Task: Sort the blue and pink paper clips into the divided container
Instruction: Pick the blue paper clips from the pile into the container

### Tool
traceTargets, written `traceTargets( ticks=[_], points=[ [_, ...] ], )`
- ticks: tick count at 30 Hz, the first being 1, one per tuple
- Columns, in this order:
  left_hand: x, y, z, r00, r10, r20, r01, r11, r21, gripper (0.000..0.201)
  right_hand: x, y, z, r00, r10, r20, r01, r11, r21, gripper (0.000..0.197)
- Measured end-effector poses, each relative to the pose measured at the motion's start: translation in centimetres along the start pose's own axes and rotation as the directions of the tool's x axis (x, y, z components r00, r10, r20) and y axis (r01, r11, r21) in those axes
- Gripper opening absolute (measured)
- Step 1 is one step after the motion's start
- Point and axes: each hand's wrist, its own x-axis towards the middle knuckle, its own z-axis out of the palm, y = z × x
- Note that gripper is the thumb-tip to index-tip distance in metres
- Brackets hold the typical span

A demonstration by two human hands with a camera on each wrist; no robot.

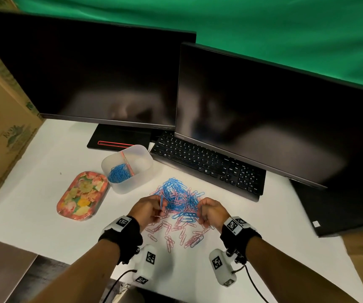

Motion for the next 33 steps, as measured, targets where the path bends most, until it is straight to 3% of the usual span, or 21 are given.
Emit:
traceTargets(
  ticks=[4, 8, 14, 18, 20, 24, 29, 31, 33],
  points=[
    [-0.2, 0.3, 0.4, 0.998, -0.040, 0.047, 0.043, 0.996, -0.076, 0.026, 0.2, 0.3, 0.1, 0.999, -0.013, 0.029, 0.017, 0.990, -0.143, 0.009],
    [-0.1, 0.3, 0.5, 0.999, -0.045, 0.029, 0.046, 0.999, -0.028, 0.028, 0.7, 0.9, 0.3, 0.997, -0.067, 0.039, 0.076, 0.933, -0.351, 0.012],
    [0.7, -0.8, -0.1, 0.984, 0.164, -0.070, -0.134, 0.941, 0.311, 0.026, -0.7, 0.7, 0.5, 0.969, -0.235, 0.077, 0.225, 0.706, -0.672, 0.006],
    [0.6, -0.5, 0.4, 0.941, 0.316, -0.119, -0.235, 0.867, 0.439, 0.022, -0.9, 0.9, 0.9, 0.952, -0.254, 0.173, 0.279, 0.479, -0.832, 0.022],
    [0.7, -0.4, 0.7, 0.931, 0.339, -0.134, -0.241, 0.847, 0.474, 0.020, -0.8, 0.9, 1.3, 0.945, -0.263, 0.196, 0.294, 0.413, -0.862, 0.031],
    [0.9, -0.5, 1.2, 0.940, 0.322, -0.111, -0.253, 0.879, 0.404, 0.021, -0.3, 0.6, 1.9, 0.953, -0.248, 0.171, 0.257, 0.372, -0.892, 0.039],
    [1.2, -0.8, 1.9, 0.967, 0.224, -0.122, -0.153, 0.891, 0.427, 0.028, 0.2, 0.4, 2.1, 0.954, -0.260, 0.149, 0.234, 0.333, -0.913, 0.017],
    [1.5, -1.1, 2.0, 0.967, 0.224, -0.120, -0.134, 0.852, 0.507, 0.023, 0.3, 0.6, 1.9, 0.951, -0.271, 0.149, 0.240, 0.343, -0.908, 0.015],
    [1.5, -1.4, 2.0, 0.966, 0.242, -0.094, -0.123, 0.745, 0.656, 0.015, 0.2, 0.9, 1.7, 0.944, -0.294, 0.146, 0.256, 0.381, -0.889, 0.014]
  ],
)
